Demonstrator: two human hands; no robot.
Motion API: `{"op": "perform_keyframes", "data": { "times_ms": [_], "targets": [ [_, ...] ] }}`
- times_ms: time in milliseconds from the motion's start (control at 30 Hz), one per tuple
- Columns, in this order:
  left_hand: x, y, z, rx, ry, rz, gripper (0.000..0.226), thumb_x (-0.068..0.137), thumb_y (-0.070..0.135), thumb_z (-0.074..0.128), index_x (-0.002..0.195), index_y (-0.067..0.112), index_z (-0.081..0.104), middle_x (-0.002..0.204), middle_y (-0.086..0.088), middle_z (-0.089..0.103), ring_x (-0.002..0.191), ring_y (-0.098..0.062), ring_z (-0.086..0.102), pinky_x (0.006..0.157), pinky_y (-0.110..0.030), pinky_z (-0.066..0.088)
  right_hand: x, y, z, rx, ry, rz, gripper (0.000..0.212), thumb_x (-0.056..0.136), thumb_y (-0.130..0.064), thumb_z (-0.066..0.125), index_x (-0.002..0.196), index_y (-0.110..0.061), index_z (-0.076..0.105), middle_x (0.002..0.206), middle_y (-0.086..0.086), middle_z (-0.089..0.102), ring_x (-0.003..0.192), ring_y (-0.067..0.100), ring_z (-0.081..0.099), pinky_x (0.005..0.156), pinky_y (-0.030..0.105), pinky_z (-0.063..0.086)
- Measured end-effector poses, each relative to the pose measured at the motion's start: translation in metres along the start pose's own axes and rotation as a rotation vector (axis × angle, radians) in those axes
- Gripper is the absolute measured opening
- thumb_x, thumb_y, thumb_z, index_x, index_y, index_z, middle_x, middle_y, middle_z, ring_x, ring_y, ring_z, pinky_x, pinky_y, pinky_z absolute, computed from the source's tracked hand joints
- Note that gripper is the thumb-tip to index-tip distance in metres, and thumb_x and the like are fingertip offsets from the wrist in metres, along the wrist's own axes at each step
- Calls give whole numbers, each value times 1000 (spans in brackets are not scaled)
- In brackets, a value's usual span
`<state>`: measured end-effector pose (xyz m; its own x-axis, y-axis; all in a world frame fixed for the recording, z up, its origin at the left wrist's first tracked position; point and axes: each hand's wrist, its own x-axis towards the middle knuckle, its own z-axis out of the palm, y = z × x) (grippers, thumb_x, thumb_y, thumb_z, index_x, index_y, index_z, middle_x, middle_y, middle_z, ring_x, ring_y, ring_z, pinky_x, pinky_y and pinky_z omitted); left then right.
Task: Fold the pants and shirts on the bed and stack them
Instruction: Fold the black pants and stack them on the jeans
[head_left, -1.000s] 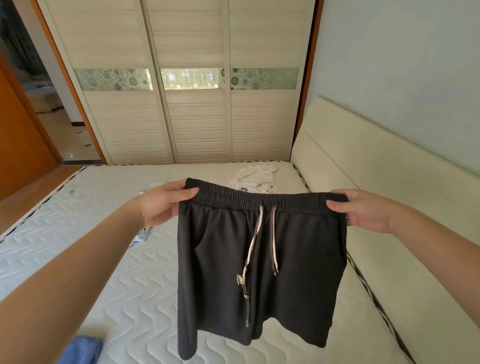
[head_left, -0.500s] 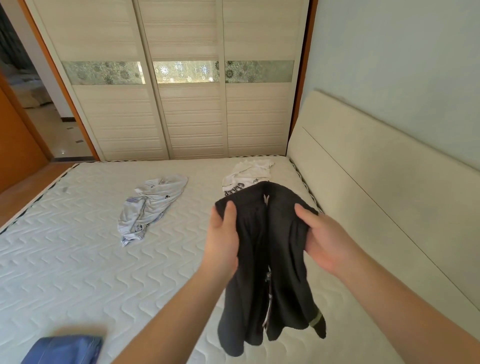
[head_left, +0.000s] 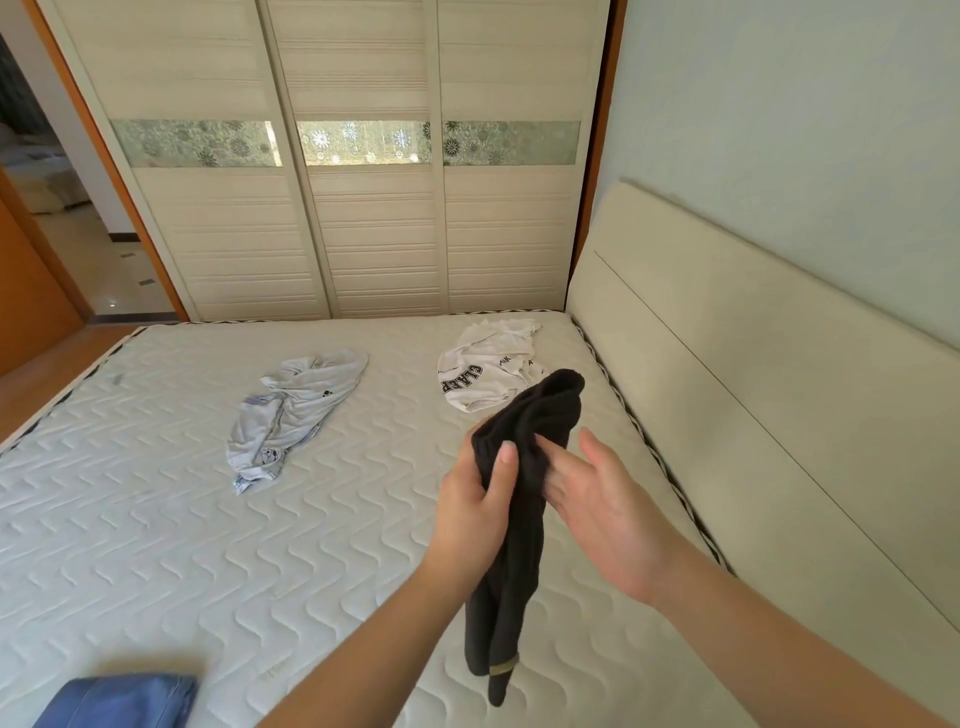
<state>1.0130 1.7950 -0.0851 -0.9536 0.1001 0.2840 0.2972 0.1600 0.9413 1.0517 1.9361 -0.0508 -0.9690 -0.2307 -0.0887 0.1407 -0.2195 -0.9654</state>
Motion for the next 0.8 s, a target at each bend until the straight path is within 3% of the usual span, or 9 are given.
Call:
{"op": "perform_keyframes", "data": {
  "times_ms": [167,233,333,400,467,533,633,700,800],
  "targets": [
    [10,-1,-14,22,-125,71,64,71,44,79,126,33,49,113,38,59,108,14,56,83,-2,41,7,-8,-13,94,-136,17,68,97,-52,21,150,-11,35,151,2,46,141,11,38,116,28,31],
    [15,-3,-17,53,-114,80,60,74,33,82,124,37,49,113,37,59,107,15,56,82,-1,40,10,-11,-21,138,-163,47,67,96,-52,23,149,-12,37,149,1,47,140,11,39,113,24,36],
    [20,-5,-22,-33,-60,34,36,80,31,67,114,40,55,107,31,65,103,10,60,81,-4,43,13,-16,-33,132,-143,79,66,94,-51,25,144,-12,45,145,3,53,135,14,47,111,31,38],
    [22,-6,-25,-186,8,-88,32,78,30,61,110,34,61,106,20,70,106,-2,64,88,-16,47,12,-14,-41,-23,-19,-31,57,97,-43,24,131,-17,61,131,5,64,122,15,59,99,31,48],
    [23,-5,-28,-340,29,-198,33,76,28,60,109,33,66,108,10,72,109,-12,65,95,-31,48,12,-6,-47,-236,274,-194,41,95,-39,36,106,-27,73,102,0,74,98,12,68,82,33,49],
    [22,-1,-31,-461,24,-285,31,75,28,60,101,39,70,107,6,73,105,-13,68,89,-31,51,11,5,-54,-375,506,-263,28,85,-53,52,104,-40,68,99,-13,71,98,3,64,84,29,43],
    [20,5,-35,-647,9,-394,25,80,21,59,94,33,75,104,-2,75,97,-16,72,71,-25,57,11,20,-60,-442,240,-155,61,80,-52,66,137,-45,45,136,-22,55,128,-1,47,105,28,37],
    [18,5,-35,-735,-31,-448,25,89,13,54,98,23,75,104,-8,75,94,-21,73,67,-28,58,14,23,-59,-477,109,-85,58,80,-48,68,134,-40,50,132,-21,59,124,-1,54,105,27,42],
    [18,4,-41,-755,-140,-442,24,91,8,54,108,15,70,107,-11,74,94,-23,73,69,-30,58,17,21,-55,-439,221,-102,38,78,-44,72,114,-37,64,112,-18,71,106,1,65,96,27,50]
  ]
}}
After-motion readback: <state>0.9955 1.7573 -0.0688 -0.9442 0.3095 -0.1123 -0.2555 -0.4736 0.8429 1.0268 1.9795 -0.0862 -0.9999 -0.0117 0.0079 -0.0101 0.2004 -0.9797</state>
